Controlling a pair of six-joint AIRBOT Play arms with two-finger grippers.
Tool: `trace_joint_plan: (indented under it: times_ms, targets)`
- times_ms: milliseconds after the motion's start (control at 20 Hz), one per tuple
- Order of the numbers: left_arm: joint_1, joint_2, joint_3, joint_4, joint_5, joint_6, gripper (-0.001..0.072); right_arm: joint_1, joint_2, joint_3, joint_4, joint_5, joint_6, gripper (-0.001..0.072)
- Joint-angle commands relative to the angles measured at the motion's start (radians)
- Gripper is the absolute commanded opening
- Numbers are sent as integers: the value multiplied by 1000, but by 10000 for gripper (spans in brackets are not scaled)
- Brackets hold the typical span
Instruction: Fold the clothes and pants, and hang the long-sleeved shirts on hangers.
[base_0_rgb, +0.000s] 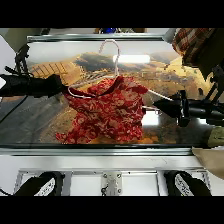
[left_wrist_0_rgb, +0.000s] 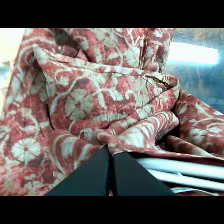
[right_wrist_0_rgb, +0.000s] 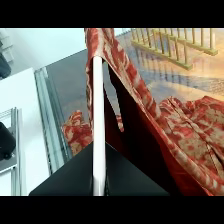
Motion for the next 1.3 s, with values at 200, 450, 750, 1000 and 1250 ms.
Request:
trace_joint_plan:
  times_ms: [200, 450, 750, 1000, 1250]
  targets:
    - [-73, -1, 197, 29, -137, 6, 21, 54, 5, 0, -80, -18, 31, 8]
    - [-233, -1, 314, 30, -135, 4, 21, 154, 5, 0, 50, -114, 31, 8]
    - [-439, -24, 514, 264, -174, -89, 20, 206, 5, 0, 125, -147, 30, 8]
    - [-555, -168, 752, 323, -279, -94, 21, 268, 7, 0, 137, -234, 27, 8]
    - [-590, -145, 665, 343, -241, -95, 22, 267, 7, 0, 217, -240, 27, 8]
